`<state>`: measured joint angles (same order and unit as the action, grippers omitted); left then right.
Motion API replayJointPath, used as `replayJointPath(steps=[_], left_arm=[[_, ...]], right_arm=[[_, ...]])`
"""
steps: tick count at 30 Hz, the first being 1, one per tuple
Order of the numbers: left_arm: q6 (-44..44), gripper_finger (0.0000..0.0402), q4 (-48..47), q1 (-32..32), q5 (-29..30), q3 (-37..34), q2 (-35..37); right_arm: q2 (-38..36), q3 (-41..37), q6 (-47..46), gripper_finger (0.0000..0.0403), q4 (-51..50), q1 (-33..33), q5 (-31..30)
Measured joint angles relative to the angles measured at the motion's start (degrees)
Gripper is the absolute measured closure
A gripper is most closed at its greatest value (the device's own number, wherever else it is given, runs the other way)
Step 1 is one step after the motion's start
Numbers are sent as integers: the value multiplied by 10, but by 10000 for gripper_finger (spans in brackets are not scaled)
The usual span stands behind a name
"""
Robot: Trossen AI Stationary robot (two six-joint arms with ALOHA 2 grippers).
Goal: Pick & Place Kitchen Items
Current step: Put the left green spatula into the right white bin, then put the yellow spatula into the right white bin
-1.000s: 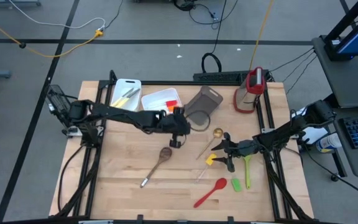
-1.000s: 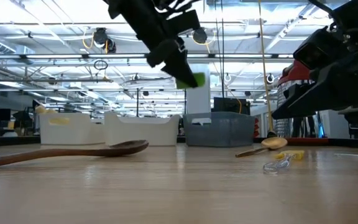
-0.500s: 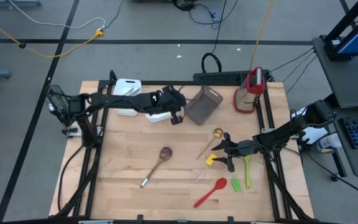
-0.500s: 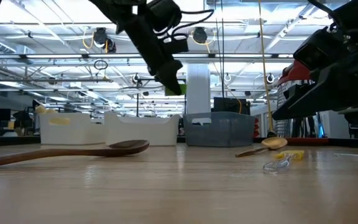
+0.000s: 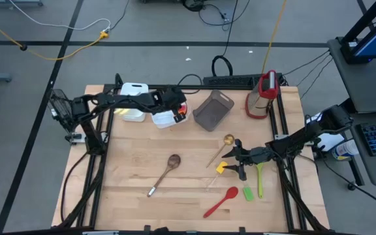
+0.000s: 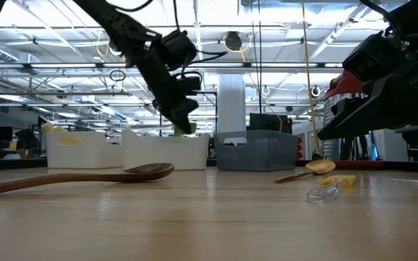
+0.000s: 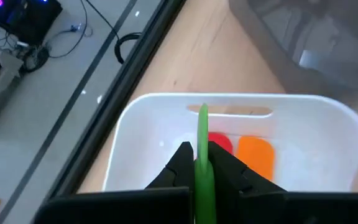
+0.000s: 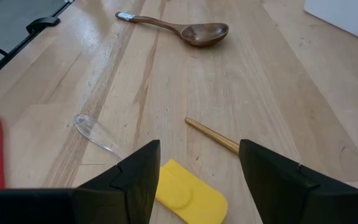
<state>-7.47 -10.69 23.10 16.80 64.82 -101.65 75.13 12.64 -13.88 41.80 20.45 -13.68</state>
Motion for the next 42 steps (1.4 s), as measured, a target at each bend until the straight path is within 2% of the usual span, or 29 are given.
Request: replayJointPath(steps=[4,9,16,20,24,30,34,38,42], left_arm=[[-20,373,74,14,-21,-35,0],[-36,353,113,33,-35,-58,0],[-12,361,110,66,-81,-81,0],[-9,357,109,70,-83,-89,0],[-16,341,109,68,-84,-90,0],[-11,308,109,68,-84,-90,0],[38,291,114,65,-80,-90,1],[75,289,108,63,-85,-90,27],[102,289,91,51,-118,-90,78]], right_arm=[[0,0,0,190,0,0,0],[0,0,0,190,0,0,0],[0,0,0,190,0,0,0],[0,0,0,190,0,0,0],[0,0,2,190,0,0,0],[0,0,60,190,42,0,0],[0,0,87,190,83,0,2],[0,0,90,190,107,0,4],[0,7,83,190,107,0,3]])
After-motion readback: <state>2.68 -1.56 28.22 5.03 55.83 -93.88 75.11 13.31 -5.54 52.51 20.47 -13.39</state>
